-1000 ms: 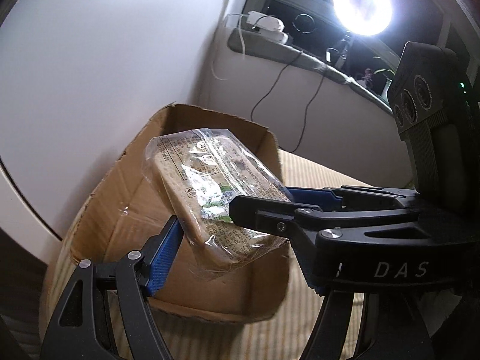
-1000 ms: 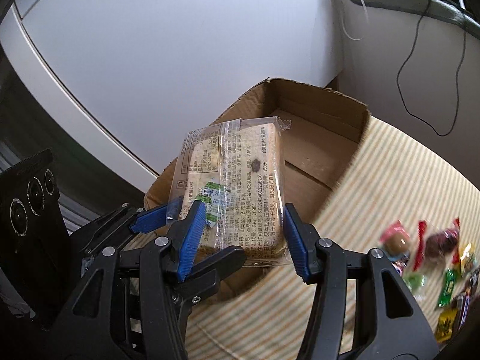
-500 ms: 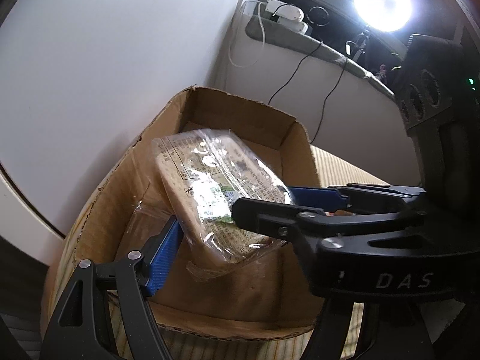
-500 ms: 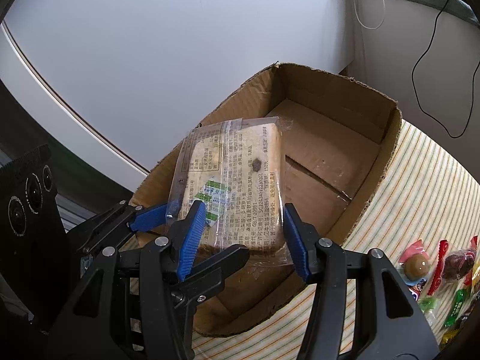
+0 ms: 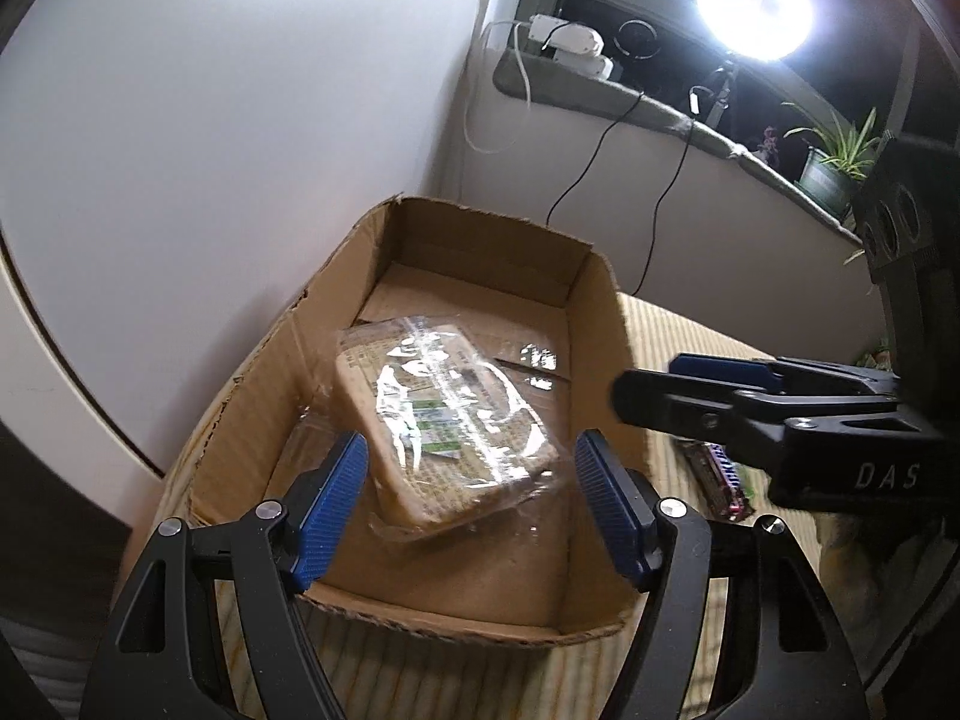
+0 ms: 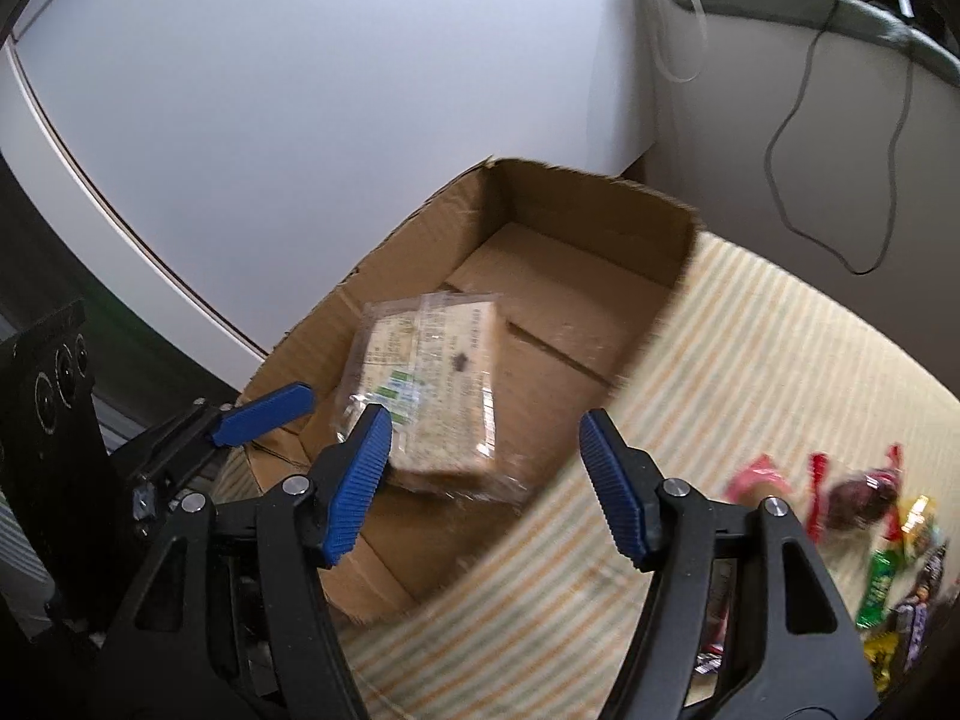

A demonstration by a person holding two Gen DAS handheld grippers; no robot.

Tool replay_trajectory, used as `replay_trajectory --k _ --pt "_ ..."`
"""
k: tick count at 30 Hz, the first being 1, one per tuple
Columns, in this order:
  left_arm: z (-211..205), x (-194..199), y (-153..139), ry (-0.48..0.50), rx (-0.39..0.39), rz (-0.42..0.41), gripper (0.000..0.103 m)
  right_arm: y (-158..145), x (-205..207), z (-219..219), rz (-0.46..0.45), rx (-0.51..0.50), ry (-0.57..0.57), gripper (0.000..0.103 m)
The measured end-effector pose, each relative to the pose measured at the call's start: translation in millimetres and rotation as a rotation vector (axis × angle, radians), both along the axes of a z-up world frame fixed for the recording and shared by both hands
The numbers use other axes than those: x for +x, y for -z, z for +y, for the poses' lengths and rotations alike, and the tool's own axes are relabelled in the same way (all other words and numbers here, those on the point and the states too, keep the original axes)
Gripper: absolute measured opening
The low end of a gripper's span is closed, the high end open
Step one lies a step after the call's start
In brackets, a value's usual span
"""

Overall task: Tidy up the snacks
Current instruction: 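Grasp the Snickers bar with the left tool while the right tool grasps the red candy bag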

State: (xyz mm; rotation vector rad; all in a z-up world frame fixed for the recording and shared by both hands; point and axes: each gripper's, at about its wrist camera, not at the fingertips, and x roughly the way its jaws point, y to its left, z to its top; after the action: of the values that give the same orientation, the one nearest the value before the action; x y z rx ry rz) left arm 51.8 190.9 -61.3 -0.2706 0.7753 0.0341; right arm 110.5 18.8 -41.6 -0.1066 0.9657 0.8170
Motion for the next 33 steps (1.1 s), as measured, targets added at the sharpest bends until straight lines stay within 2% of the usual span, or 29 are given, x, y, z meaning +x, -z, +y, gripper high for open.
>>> replay_trajectory --k 10,12,17,28,30,31,33 --pt "-45 -15 -18 0.091 -0.023 -0.067 0.071 -13 -12 -100 -0.117 -0.033 0.145 0.070" --pt "-57 -15 -19 0.118 -0.036 -0.068 0.071 -14 -14 -125 -0.141 -0.041 0.196 0.076" --pt "-90 -13 -12 0.185 -0.052 -0.049 0.071 -15 -19 -183 -0.170 -0.069 0.307 0.077" --pt "-142 15 22 0.252 -0.095 0.062 0.071 14 -12 -266 -0.137 -0.189 0.454 0.077" --pt "-148 21 27 0.254 -0.100 0.081 0.065 21 -7 -276 -0.111 -0.195 0.469 0.077" --pt "-149 25 31 0.251 -0.105 0.094 0.059 25 -3 -281 -0.097 -0.194 0.481 0.077" --pt "-152 32 36 0.246 -0.106 0.111 0.056 31 5 -288 -0.077 -0.192 0.500 0.077"
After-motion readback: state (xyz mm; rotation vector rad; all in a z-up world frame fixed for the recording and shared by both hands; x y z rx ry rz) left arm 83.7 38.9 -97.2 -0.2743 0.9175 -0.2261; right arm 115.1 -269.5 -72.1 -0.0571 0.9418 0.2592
